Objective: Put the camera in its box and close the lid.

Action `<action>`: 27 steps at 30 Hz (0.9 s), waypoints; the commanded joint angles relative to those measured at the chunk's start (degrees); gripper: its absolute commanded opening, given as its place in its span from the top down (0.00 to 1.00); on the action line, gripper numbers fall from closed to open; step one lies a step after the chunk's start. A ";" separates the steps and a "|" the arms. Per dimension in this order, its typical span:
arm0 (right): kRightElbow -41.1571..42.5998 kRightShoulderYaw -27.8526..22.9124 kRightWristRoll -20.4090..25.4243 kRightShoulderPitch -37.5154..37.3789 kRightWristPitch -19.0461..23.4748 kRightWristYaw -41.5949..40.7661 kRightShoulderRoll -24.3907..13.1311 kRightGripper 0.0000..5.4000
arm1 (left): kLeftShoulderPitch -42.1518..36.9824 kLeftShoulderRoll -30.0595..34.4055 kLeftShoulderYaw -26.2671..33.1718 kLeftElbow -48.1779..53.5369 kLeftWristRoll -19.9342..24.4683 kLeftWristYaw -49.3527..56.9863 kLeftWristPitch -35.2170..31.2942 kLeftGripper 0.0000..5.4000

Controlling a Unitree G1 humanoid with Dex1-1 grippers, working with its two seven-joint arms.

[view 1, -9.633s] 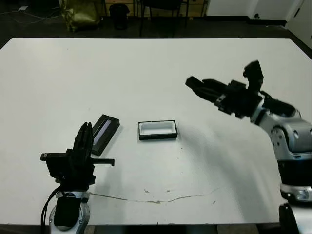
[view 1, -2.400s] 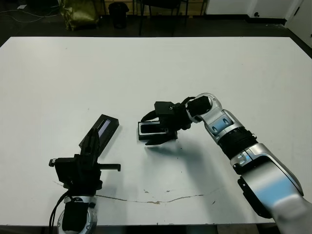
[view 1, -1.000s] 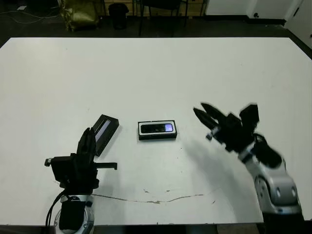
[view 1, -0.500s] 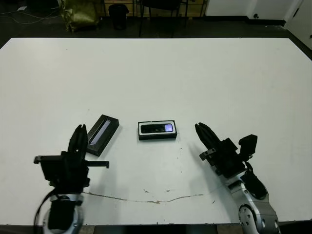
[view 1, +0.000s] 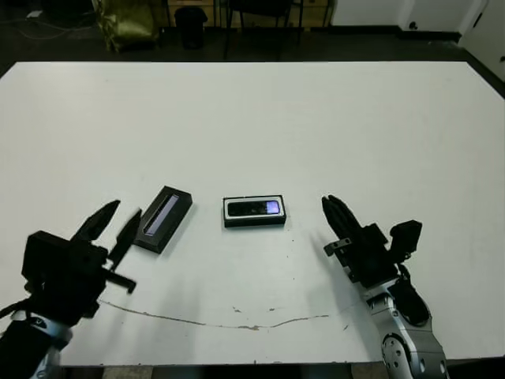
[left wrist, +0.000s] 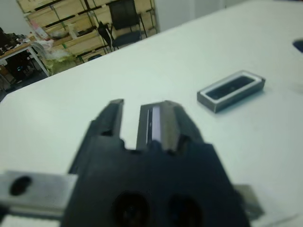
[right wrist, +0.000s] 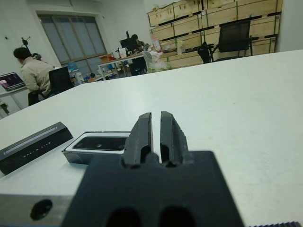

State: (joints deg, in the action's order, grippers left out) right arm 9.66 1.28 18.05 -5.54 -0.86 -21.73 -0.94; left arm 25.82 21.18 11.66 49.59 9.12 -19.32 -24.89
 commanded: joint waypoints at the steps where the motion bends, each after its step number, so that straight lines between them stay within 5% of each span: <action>1: 1.06 0.35 -1.47 -0.99 1.67 2.13 -0.54 1.00 | 0.66 0.72 -0.27 -0.92 0.71 -0.91 -0.94 0.44; 6: -0.46 0.21 -0.08 -0.59 0.48 1.01 -0.45 1.00 | 0.67 -3.78 -0.95 -3.38 5.12 0.72 -1.13 0.22; 11: -0.90 0.23 0.10 -0.60 0.40 0.82 -0.59 1.00 | 0.75 -8.71 -3.44 -6.44 4.46 4.47 1.76 0.00; 22: -0.80 0.36 -0.33 -0.86 0.42 1.34 -0.55 1.00 | -0.67 -8.06 -4.11 -11.16 15.89 5.08 0.54 0.00; 27: 0.04 0.59 -0.71 -1.03 1.45 2.15 -0.61 1.00 | -2.65 -5.21 -3.78 -10.88 15.27 6.34 -2.10 0.00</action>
State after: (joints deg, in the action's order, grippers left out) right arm 9.64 1.76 17.94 -5.64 -0.61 -20.39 -1.13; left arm 23.50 14.91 7.49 39.18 24.68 -13.49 -24.92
